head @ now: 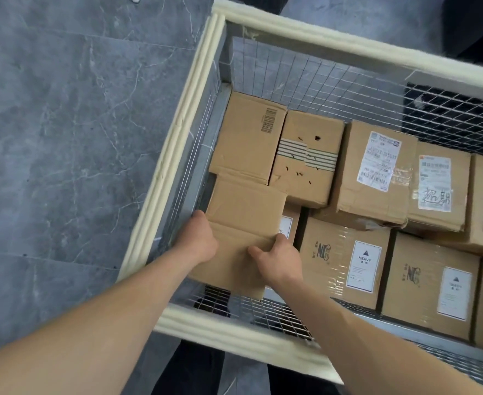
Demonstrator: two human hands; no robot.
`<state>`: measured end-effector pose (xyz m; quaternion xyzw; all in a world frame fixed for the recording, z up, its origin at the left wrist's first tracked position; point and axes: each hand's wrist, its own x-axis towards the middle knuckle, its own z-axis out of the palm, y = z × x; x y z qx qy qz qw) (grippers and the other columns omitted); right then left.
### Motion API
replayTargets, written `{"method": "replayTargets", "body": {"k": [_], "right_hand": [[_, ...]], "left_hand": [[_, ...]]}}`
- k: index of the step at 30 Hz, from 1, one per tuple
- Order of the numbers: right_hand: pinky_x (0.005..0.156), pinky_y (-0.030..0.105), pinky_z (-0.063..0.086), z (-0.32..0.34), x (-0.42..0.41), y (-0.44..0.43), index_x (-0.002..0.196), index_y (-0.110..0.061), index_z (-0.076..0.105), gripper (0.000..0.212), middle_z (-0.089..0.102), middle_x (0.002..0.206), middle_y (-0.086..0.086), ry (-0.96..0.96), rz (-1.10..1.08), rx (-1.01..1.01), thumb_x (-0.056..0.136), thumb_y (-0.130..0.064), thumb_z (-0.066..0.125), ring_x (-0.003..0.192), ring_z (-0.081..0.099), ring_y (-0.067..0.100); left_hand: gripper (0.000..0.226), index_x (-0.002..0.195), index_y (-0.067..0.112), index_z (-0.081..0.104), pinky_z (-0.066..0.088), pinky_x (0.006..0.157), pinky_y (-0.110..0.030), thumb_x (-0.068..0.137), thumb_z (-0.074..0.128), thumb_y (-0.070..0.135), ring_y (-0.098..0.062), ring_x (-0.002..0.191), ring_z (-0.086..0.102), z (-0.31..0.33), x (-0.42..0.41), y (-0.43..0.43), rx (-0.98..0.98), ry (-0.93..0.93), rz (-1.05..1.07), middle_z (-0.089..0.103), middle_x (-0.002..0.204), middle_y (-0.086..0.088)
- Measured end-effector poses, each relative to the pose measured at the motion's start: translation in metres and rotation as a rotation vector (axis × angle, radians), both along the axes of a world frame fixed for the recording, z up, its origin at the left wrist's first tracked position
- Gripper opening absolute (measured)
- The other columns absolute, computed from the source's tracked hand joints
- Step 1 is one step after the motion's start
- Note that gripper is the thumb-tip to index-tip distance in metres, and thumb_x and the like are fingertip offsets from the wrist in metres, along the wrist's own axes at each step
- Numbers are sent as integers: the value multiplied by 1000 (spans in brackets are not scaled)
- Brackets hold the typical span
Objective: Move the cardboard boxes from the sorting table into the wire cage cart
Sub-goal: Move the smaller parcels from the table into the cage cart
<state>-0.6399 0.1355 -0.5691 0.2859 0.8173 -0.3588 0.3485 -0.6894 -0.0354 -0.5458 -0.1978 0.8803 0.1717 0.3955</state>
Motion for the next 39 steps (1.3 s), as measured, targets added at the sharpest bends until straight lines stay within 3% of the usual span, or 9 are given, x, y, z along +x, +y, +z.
{"method": "replayTargets", "body": {"k": [4,8,13,20,26,30,35,39], "right_hand": [[73,31,47,-8,-4,-1,108,-21,51,40,59,98,-4,10,-58,-18,84,-45,72,88,58,19],[74,31,45,-9,-3,-2,105,-23,47,39,55,95,-5,19,-72,-8,84,-43,73,88,56,20],[76,32,48,-11,-8,-1,104,-21,50,37,57,96,-4,38,-118,-38,83,-38,76,89,58,20],[83,35,53,-4,-4,1,106,-21,52,37,59,98,-5,85,-142,-50,83,-36,76,93,60,21],[78,32,52,-21,-4,-1,110,-20,51,35,59,101,-4,50,-85,-55,87,-33,73,89,58,17],[83,39,56,-37,-9,-2,114,-19,49,36,57,99,-6,40,-18,-72,88,-33,70,94,60,20],[84,37,54,-39,-5,1,116,-21,46,36,55,102,-5,10,14,-108,91,-35,68,96,58,19],[60,24,44,-21,-10,10,120,-17,49,36,61,113,1,-3,122,-67,92,-36,63,86,53,15]], "left_hand": [[43,123,5,44,48,75,-36,88,69,6,-32,104,61,-8,-9,0,-3,10,-15,59,116,-13],[37,113,10,44,47,65,-35,87,70,8,-27,90,59,-8,-7,-1,-28,3,-23,58,106,-9],[34,110,10,44,44,64,-34,85,68,5,-26,86,55,-8,-12,2,-60,40,-20,58,104,-9],[40,114,10,41,34,44,-25,86,68,2,-15,69,51,-5,-9,-1,-40,88,-16,51,87,-3],[41,125,4,40,43,57,-32,92,64,5,-22,75,55,-15,-2,0,-100,78,-107,55,90,-5],[54,140,-1,29,41,58,-34,93,55,1,-23,74,52,-32,-5,1,-145,54,-129,58,95,-10],[63,146,-3,26,46,73,-35,93,59,4,-33,108,62,-33,-5,1,-147,15,-166,59,127,-18],[63,144,3,32,47,80,-35,93,65,17,-31,113,59,-11,2,2,-90,51,-204,47,138,-13]]}}
